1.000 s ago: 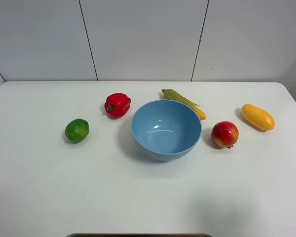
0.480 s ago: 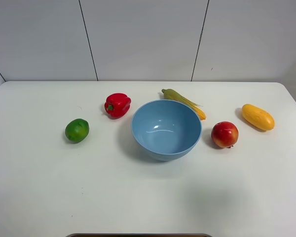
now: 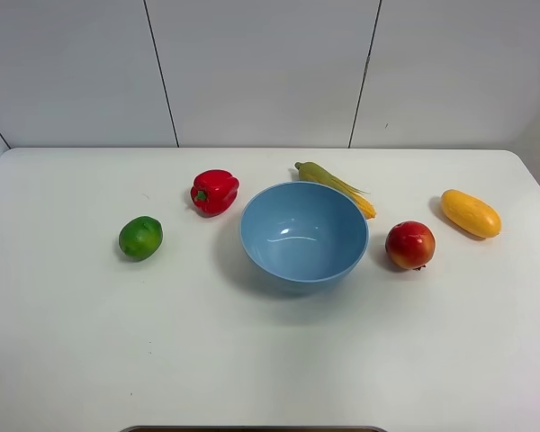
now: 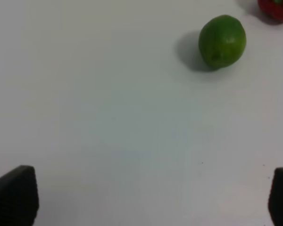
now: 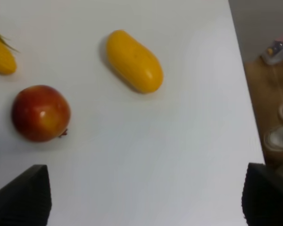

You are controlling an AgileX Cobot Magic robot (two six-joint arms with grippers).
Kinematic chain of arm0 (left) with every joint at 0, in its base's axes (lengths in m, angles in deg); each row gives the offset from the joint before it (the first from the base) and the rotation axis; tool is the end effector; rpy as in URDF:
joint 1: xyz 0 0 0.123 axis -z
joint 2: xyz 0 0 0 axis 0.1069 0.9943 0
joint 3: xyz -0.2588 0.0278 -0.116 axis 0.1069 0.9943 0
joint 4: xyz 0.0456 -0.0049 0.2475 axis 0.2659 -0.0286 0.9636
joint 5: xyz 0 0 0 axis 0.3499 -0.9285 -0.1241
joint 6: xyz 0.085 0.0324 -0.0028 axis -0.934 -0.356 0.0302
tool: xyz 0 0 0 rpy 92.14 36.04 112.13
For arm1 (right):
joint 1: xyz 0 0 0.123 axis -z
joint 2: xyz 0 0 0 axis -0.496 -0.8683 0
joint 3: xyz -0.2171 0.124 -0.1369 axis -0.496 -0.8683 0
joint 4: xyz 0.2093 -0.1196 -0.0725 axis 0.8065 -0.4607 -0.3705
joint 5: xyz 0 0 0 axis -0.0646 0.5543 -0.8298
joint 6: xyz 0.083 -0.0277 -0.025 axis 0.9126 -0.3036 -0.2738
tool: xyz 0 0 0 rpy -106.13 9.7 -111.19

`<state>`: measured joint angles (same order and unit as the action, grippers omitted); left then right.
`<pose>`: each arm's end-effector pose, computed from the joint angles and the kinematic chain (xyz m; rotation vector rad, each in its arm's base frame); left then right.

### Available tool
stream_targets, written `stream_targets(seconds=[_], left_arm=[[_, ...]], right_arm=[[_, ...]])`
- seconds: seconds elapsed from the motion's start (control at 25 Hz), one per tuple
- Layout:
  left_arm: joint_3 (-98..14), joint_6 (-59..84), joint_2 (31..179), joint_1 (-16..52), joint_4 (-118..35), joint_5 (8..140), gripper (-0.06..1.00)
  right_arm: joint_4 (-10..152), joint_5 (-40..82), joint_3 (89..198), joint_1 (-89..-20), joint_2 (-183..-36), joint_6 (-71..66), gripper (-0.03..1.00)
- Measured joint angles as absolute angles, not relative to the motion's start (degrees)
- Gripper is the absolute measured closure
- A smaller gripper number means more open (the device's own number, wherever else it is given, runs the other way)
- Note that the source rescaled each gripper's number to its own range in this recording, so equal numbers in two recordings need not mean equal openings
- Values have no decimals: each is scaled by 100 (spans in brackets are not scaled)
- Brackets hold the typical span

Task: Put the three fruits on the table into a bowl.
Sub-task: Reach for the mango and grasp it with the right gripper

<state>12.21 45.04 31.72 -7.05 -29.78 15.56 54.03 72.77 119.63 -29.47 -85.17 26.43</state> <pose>-0.0003 -0.0030 0.2596 0.0170 2.1255 -0.0175 0.1430 -0.0135 0.3707 0.1038 2.3930 -0.1583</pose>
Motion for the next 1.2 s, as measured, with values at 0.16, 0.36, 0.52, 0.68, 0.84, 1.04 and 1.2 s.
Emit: stream_targets(seconds=[0.16,0.36,0.52,0.68,0.84,1.04,1.2], left_arm=[[1221,4504,3172,-705,-2978,1556,-6],[1221,4504,3172,-705,-2978,1556,-6],[1221,4504,3172,-705,-2978,1556,-6],[1221,4504,3172,-705,-2978,1556,-6],[1221,4504,3172,-705,-2978,1556,-6],[1221,4504,3172,-705,-2978,1556,-6],[1221,4504,3172,-705,-2978,1556,-6]], right_arm=[[5314,7229,12463,-2947,-9536,2631,53],[5225,7218,13152,-2947,-10761,2595,53],[5259,7213,13723,-2805,-11670,2554,50],[5363,7207,14151,-2410,-12471,2436,38],[5758,7174,14268,-1979,-13204,2078,36],[6002,7141,14268,-1755,-14063,1443,36],[6072,6960,14268,-1750,-14598,976,28]])
